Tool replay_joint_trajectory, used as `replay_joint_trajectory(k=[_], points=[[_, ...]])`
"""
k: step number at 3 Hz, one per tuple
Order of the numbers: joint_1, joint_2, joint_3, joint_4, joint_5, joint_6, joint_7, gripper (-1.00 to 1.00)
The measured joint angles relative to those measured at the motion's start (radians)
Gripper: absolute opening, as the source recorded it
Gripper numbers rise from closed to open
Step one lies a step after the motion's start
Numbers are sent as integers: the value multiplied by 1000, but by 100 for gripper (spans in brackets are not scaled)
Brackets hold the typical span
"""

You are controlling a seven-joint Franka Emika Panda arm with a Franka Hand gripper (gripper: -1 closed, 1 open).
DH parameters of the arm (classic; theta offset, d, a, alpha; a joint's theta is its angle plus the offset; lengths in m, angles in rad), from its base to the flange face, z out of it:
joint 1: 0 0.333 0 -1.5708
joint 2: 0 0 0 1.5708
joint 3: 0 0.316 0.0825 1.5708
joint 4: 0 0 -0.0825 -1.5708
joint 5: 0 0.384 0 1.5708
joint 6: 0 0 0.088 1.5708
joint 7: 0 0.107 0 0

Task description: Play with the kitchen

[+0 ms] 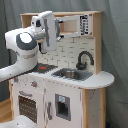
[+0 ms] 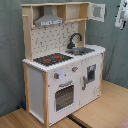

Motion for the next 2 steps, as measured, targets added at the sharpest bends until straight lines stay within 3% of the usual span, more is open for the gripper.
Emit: replay_joint_trajectory(k=[1,2], points=[[-2,4,-2,0,0,6,1,-100],[-13,25,-4,0,0,34,10,-100]])
